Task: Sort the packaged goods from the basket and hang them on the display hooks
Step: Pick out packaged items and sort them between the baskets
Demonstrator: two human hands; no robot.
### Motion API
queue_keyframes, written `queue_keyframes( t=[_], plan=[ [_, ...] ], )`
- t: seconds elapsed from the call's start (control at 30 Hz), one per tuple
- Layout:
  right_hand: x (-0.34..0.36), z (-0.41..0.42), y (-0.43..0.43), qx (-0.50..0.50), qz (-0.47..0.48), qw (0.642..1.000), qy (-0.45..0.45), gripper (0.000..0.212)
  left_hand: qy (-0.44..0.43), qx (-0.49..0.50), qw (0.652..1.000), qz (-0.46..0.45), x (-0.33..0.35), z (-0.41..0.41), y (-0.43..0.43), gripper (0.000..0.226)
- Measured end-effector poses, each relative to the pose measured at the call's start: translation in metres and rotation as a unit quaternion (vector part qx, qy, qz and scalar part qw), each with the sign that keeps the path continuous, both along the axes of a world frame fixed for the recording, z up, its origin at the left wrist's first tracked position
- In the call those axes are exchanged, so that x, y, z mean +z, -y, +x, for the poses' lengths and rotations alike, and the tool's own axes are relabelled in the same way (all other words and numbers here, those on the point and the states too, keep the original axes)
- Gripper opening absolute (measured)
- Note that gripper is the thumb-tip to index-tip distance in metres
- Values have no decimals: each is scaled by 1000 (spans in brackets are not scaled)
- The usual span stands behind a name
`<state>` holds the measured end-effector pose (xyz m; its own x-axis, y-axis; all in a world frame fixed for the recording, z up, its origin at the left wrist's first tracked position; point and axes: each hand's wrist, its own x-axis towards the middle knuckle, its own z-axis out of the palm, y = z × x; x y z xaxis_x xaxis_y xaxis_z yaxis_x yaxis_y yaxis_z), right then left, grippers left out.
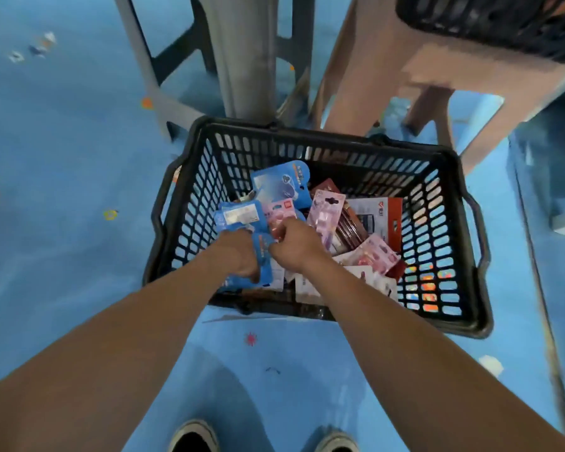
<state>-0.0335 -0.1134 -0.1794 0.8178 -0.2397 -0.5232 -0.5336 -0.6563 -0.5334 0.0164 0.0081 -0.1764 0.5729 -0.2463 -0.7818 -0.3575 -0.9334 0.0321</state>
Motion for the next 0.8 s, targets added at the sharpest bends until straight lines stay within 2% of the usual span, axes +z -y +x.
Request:
queue_keyframes(
  t=[0.07, 0.17, 0.27, 0.37, 0.5, 0.57, 0.6, 0.67, 0.73, 0.8],
  plan=[
    [-16, 19, 2, 24, -28, 999, 31, 25, 6, -85, 995, 47, -16, 9, 6, 87],
    [-34, 50, 4, 61, -48, 996, 36, 13, 10, -226, 967, 117, -40, 14, 9, 93],
    [-49, 70, 0, 99, -51, 994, 23, 30, 13, -286, 948, 137, -44, 17, 8, 94],
    [-56, 74, -5, 91, -54, 994, 29, 28, 12, -303, 944, 132, -41, 26, 3, 86],
    [-52, 82, 3, 109, -61, 992, 37, 17, -37, -193, 976, 95, -26, 35, -3, 54],
    [-41, 87, 16, 92, -51, 992, 71, 21, -33, -133, 990, 44, -16, 38, -7, 28],
    [-34, 90, 23, 84, -45, 992, 84, 25, -21, -108, 994, 16, -11, 37, -10, 24],
    [-21, 91, 36, 59, -28, 993, 96, 29, 31, -68, 996, -47, -5, 35, -17, 30],
    [-15, 86, 45, -1, 23, 990, 138, 28, 124, -10, 986, -113, 0, 36, -22, 33],
    [-11, 79, 51, -73, 79, 973, 203, 37, 142, 51, 975, -166, 6, 39, -23, 36]
  ],
)
